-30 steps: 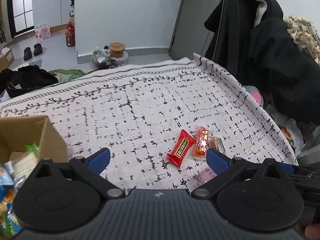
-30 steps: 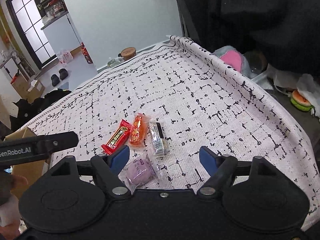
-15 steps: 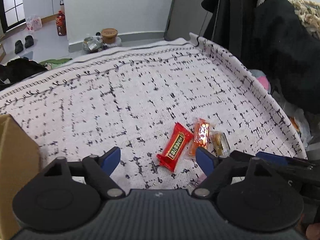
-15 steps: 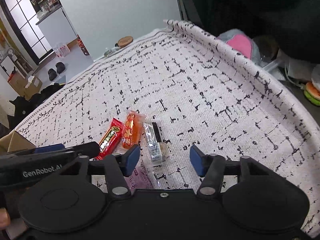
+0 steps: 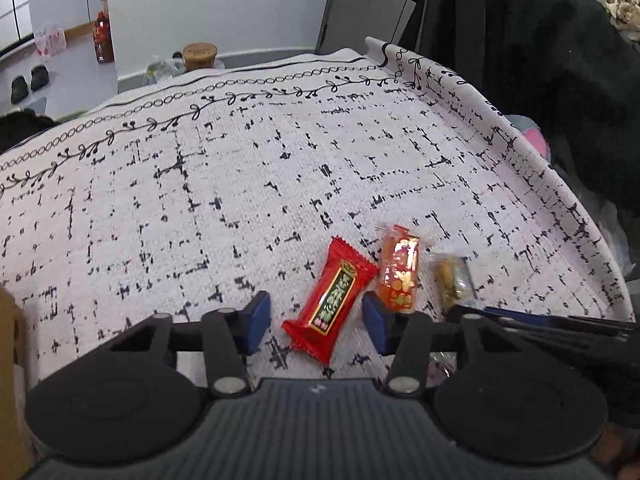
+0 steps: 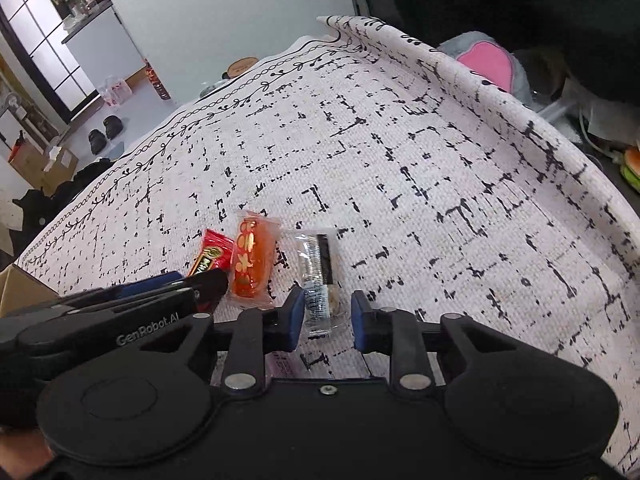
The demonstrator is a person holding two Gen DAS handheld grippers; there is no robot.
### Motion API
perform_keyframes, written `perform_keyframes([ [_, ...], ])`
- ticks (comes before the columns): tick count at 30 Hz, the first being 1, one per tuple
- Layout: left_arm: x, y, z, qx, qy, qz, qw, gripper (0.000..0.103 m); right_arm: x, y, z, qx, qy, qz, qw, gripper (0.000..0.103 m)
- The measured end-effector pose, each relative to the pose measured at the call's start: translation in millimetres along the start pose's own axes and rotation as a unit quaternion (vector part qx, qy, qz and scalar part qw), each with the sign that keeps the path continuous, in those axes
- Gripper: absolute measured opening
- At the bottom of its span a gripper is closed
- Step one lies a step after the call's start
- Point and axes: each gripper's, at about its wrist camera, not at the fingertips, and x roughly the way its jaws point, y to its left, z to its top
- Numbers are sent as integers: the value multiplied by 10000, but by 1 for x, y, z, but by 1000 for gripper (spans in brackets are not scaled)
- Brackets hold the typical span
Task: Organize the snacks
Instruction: 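Grasp the red candy bar with the left tool while the right tool grasps the clear-wrapped candy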
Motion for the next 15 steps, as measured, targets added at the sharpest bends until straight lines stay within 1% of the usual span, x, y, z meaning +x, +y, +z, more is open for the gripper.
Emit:
perform_keyframes([
  [1,1,-1,-1,8,-62,-23,10000,37,-1,-1,0,32,-5,-9,10000,21],
  [2,2,-1,-2,-36,-68,-39,10000,34,-3,-1,-1,66,-9,-29,10000,20],
  [4,0,2,-4,-187,-49,-52,9998,20,-6,-2,-3,126,-20,-59,9999,19],
  [6,-3,3,-6,-222,-44,-66,9997,20,-8,-3,-6,174,-33,-80,9998,18],
  [9,-11,4,-12,-317,-36,33,9995,19,-16,-3,-10,257,-73,-117,9996,17],
  [15,-36,7,-22,-504,-80,-12,9987,19,-37,5,-13,270,-261,-54,9993,17],
])
